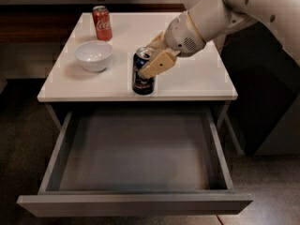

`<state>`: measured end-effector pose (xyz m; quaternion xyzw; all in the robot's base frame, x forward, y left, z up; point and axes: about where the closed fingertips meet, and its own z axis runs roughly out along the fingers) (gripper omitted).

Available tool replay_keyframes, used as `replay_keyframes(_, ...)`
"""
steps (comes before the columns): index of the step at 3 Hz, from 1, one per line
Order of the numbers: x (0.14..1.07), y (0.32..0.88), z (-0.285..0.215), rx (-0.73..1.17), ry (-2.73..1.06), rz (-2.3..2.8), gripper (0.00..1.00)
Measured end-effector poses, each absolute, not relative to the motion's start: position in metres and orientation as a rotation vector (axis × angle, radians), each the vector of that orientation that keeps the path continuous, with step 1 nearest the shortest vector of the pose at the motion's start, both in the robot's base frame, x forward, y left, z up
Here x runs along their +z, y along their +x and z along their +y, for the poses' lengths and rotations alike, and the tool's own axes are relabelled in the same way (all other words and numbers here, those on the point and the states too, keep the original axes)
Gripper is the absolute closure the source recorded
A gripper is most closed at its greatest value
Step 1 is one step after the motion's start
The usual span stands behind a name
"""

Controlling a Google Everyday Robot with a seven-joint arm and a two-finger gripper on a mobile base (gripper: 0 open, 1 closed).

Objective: Pick pepsi can from top drawer and place on counter

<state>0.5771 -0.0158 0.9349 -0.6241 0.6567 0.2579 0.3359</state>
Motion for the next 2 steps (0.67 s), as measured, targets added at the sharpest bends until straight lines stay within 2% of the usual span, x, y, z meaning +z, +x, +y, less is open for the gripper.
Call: replay_keyframes(2,0.938,0.628,-0.037,0.671,-1.583,1.824,0.98)
